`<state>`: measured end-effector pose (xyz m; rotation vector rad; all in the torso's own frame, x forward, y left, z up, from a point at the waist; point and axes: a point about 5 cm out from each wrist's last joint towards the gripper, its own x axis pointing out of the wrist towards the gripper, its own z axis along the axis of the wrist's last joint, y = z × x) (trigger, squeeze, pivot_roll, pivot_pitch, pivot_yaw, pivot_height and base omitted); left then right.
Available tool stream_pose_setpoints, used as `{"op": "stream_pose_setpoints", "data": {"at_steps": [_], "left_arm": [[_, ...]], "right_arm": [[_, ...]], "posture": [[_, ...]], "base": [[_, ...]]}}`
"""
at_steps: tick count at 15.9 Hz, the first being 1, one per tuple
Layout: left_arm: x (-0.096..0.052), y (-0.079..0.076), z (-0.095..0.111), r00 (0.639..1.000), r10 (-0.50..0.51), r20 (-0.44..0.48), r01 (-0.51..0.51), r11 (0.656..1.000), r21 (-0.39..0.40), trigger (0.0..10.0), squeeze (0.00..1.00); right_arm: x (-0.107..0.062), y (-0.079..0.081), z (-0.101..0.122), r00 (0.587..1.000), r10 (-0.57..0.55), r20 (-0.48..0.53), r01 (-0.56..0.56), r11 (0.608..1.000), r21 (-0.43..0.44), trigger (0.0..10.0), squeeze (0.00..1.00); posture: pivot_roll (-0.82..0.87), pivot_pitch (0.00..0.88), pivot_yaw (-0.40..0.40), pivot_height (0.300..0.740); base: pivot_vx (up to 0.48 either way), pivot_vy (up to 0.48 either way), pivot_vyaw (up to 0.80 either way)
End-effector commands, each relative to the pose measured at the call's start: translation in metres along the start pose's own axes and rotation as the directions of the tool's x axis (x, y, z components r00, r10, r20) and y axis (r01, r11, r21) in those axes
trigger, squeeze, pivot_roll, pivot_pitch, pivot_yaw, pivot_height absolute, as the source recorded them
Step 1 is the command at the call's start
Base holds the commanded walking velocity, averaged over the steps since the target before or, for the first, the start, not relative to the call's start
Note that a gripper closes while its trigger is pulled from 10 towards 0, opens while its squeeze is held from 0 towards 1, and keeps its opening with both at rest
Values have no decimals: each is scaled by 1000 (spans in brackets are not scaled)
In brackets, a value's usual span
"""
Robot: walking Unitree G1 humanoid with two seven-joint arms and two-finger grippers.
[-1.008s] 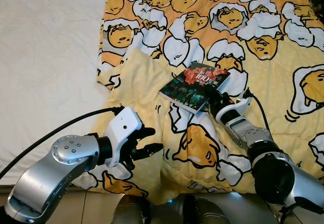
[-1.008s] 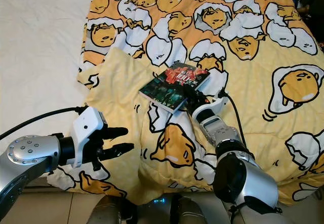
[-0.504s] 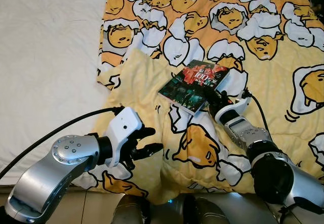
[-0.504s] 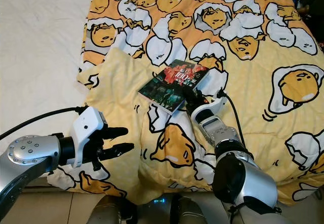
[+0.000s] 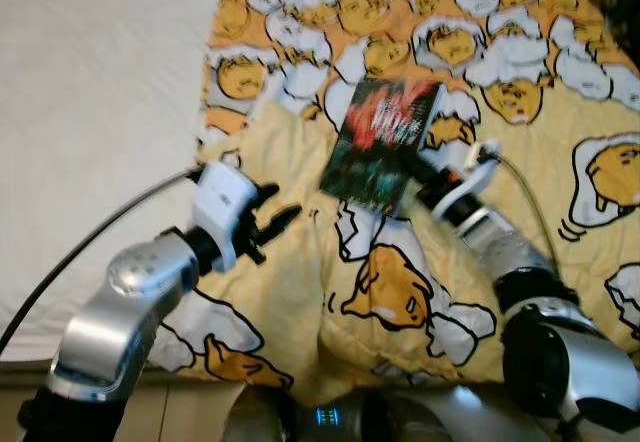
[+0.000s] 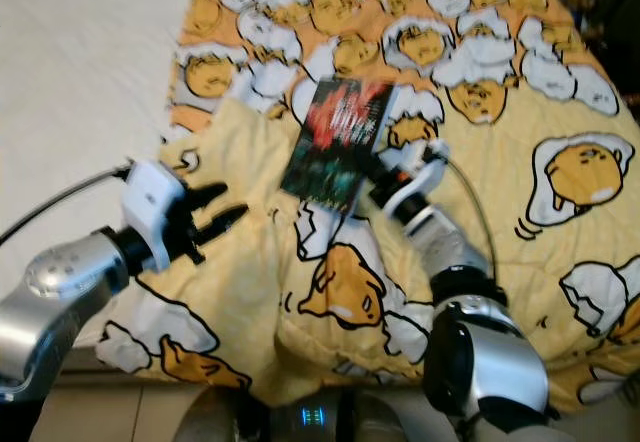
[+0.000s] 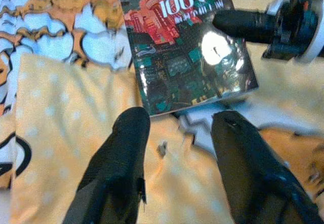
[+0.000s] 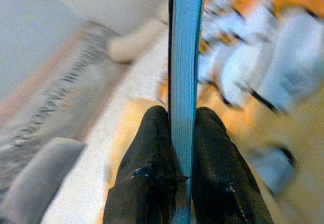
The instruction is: Clean up the room
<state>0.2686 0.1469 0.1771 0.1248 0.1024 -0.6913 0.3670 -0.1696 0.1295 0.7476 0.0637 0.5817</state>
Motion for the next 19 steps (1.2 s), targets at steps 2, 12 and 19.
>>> {"op": "stream_pose_setpoints", "data": {"at_steps": [2,12,19], "left_arm": [[2,3,2,999,-40,28,42,998,-48,10000,1000],[26,18,46,872,-282,399,418,854,-310,10000,1000],[27,43,43,879,-188,438,375,840,-391,10000,0]], "right_arm": [[1,12,19,992,109,55,-107,993,-46,0,0],[-33,86,58,789,611,-65,-614,782,-103,0,0],[-51,95,53,762,641,-92,-645,763,-31,0,0]], "posture": [[35,0,42,740],[27,0,74,740],[36,0,83,740]], "base": [[0,0,0],[0,0,0],[0,0,0]]}}
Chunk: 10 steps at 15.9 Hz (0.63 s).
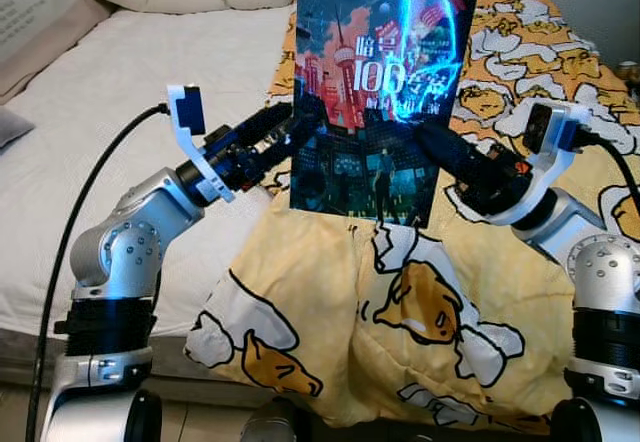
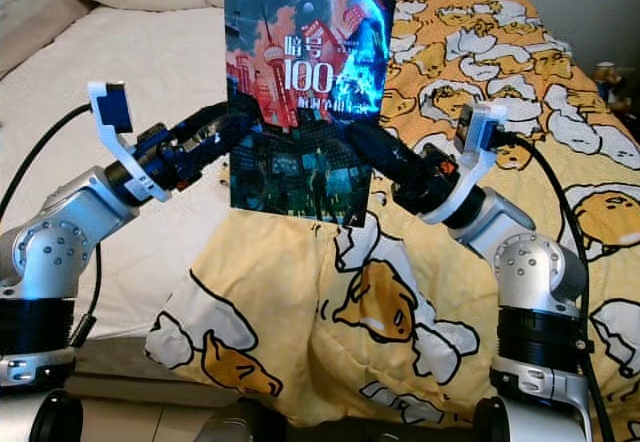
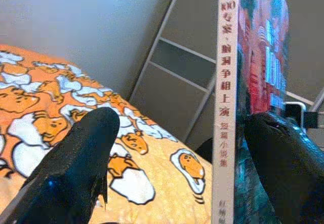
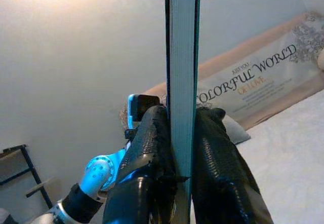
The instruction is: Clean up the room
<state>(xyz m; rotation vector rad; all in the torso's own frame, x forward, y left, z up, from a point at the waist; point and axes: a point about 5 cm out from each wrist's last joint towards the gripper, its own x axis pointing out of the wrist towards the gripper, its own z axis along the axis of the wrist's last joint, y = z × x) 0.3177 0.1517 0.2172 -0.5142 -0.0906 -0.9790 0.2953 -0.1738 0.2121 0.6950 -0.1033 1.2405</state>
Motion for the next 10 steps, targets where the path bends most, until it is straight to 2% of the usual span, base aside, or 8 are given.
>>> {"op": "stream_pose_setpoints", "data": {"at_steps": [1,2,3,4,5,10], "left_arm": [[-1,0,4,1000,-10,6,10,1000,-7,10000,0],[0,-9,0,996,-89,2,89,994,-55,10000,0],[1,-12,-1,993,-117,-1,116,991,-70,10000,0],[3,-14,-4,991,-132,-6,131,988,-77,1412,0],[6,-17,-9,987,-161,-21,158,983,-93,0,0],[5,-20,-14,977,-210,-50,202,971,-132,0,0]], "right_arm": [[4,7,8,999,40,18,-40,999,-26,0,0],[5,8,5,999,42,20,-41,999,-18,0,0],[5,8,5,999,42,21,-42,999,-14,0,0],[5,8,4,999,41,24,-41,999,-10,0,0],[4,8,4,999,40,27,-40,999,-1,0,0],[2,7,6,999,29,46,-29,1000,7,0,0]], "posture": [[36,0,84,740],[36,0,88,740],[36,0,88,740],[35,0,87,740],[36,0,86,740],[30,0,95,740]], "base": [[0,0,0],[0,0,0],[0,0,0],[0,0,0],[0,0,0],[0,0,0]]}}
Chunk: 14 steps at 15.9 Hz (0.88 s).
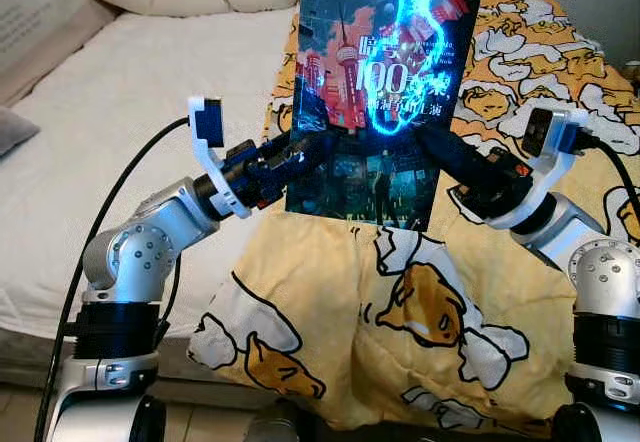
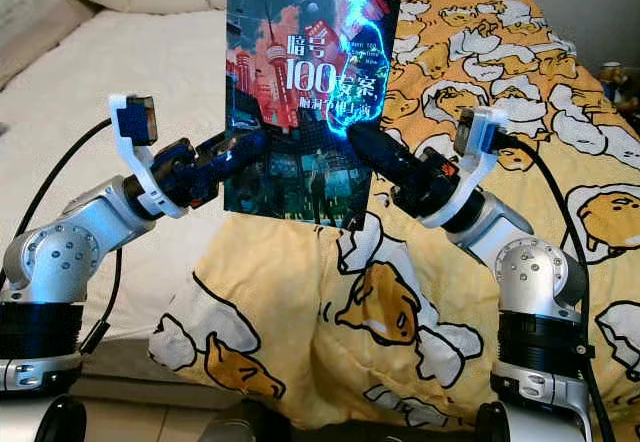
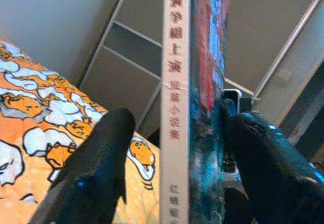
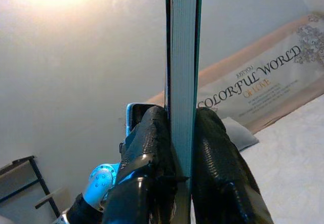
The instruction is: Clean up the room
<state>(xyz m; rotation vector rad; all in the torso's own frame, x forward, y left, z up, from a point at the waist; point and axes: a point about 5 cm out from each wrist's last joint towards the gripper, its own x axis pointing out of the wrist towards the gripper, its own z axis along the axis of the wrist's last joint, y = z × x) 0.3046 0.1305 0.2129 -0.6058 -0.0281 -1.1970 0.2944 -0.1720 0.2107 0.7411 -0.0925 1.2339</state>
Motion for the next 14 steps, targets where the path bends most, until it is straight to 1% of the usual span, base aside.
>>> {"op": "stream_pose_setpoints", "data": {"at_steps": [1,6,8,9,10,11,14], "left_arm": [[-2,-2,1,1000,-17,-5,17,1000,3,0,0],[-1,-6,1,998,-60,-6,60,998,-10,0,0],[0,-6,2,998,-69,-4,69,998,-2,0,0],[0,-6,2,997,-71,-4,71,997,-3,0,0],[0,-6,1,997,-72,-5,72,997,-4,0,0],[0,-6,1,997,-73,-5,73,997,-6,0,0],[0,-6,1,997,-74,3,74,997,3,0,0]], "right_arm": [[2,6,7,999,33,26,-33,999,-31,0,0],[4,6,8,999,35,40,-34,999,-28,0,0],[5,6,8,999,31,40,-30,999,-36,0,0],[6,6,7,999,28,39,-26,999,-40,4000,0],[6,6,7,999,24,37,-23,999,-42,8353,0],[7,6,7,999,23,36,-21,999,-43,10000,0],[7,4,6,1000,0,21,1,999,-38,10000,0]], "posture": [[28,0,96,740],[27,0,99,740],[27,0,100,740],[26,0,100,740],[26,0,100,740],[25,0,100,740],[18,0,101,740]], "base": [[0,0,0],[0,0,0],[0,0,0],[0,0,0],[0,0,0],[0,0,0],[0,0,0]]}}
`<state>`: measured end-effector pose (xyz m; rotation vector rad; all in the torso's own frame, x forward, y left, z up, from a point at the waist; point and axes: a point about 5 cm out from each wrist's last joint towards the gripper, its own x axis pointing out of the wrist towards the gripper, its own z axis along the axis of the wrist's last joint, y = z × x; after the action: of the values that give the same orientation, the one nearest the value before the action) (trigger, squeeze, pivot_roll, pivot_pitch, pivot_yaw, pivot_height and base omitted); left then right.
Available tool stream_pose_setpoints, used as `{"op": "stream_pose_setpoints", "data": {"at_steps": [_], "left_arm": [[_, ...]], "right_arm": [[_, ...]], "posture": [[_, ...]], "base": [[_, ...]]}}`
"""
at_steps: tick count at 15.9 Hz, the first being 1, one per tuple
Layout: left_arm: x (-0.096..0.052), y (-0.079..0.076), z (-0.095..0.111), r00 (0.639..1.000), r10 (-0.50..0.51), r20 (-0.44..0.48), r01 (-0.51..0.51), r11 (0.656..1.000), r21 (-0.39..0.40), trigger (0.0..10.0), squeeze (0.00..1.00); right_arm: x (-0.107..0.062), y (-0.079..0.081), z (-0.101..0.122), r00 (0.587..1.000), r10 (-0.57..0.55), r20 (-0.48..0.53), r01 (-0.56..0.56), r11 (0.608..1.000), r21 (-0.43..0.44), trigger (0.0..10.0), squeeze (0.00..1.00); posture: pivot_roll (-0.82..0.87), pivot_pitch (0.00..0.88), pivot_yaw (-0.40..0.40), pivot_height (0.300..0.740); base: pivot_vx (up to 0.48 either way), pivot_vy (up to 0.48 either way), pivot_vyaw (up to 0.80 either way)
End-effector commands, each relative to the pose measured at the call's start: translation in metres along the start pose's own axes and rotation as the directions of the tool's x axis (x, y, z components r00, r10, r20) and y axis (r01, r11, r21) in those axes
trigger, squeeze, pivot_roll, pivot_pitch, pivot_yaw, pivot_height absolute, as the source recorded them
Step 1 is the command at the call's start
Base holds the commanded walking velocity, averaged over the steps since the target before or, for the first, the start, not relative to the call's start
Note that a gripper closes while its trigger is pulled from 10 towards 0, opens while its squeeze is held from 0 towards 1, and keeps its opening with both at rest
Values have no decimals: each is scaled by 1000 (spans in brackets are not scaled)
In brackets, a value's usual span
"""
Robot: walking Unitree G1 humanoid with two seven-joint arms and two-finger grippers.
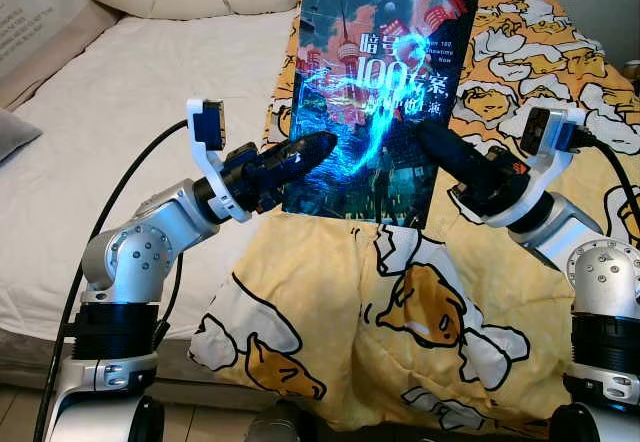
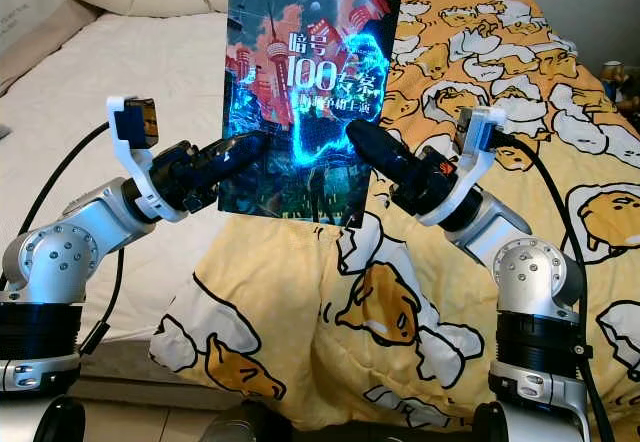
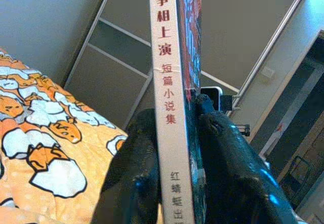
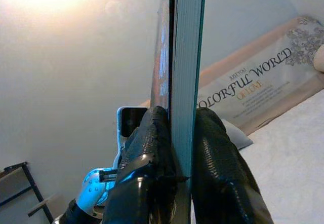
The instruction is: Clean up the room
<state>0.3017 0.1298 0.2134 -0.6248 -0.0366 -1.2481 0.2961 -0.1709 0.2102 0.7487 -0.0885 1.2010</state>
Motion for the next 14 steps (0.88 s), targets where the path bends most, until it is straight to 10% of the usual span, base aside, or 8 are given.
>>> {"op": "stream_pose_setpoints", "data": {"at_steps": [1,3,4,11,13,14], "left_arm": [[1,-3,1,1000,-21,2,21,1000,21,0,0],[0,-3,2,1000,-22,17,22,1000,23,0,0],[-1,-3,3,1000,-17,25,16,999,28,0,0],[-23,-4,3,993,114,38,-117,989,88,0,0],[-31,6,0,948,318,24,-316,928,195,0,0],[-43,19,-12,817,577,14,-542,759,360,10000,0]], "right_arm": [[6,6,6,1000,29,6,-28,999,-38,10000,0],[7,6,4,999,37,0,-37,999,-11,10000,0],[7,4,3,1000,11,4,-11,1000,-12,10000,1000],[-45,-6,-9,955,-285,82,289,956,-43,10000,953],[-54,-10,-11,896,-433,104,443,889,-116,10000,0],[-56,-13,-21,796,-595,111,605,775,-184,10000,0]], "posture": [[18,0,100,740],[13,0,102,740],[6,0,106,740],[-19,0,118,740],[-15,0,108,740],[-15,0,95,740]], "base": [[0,0,0],[0,0,0],[0,0,0],[0,0,0],[0,0,0],[0,0,0]]}}
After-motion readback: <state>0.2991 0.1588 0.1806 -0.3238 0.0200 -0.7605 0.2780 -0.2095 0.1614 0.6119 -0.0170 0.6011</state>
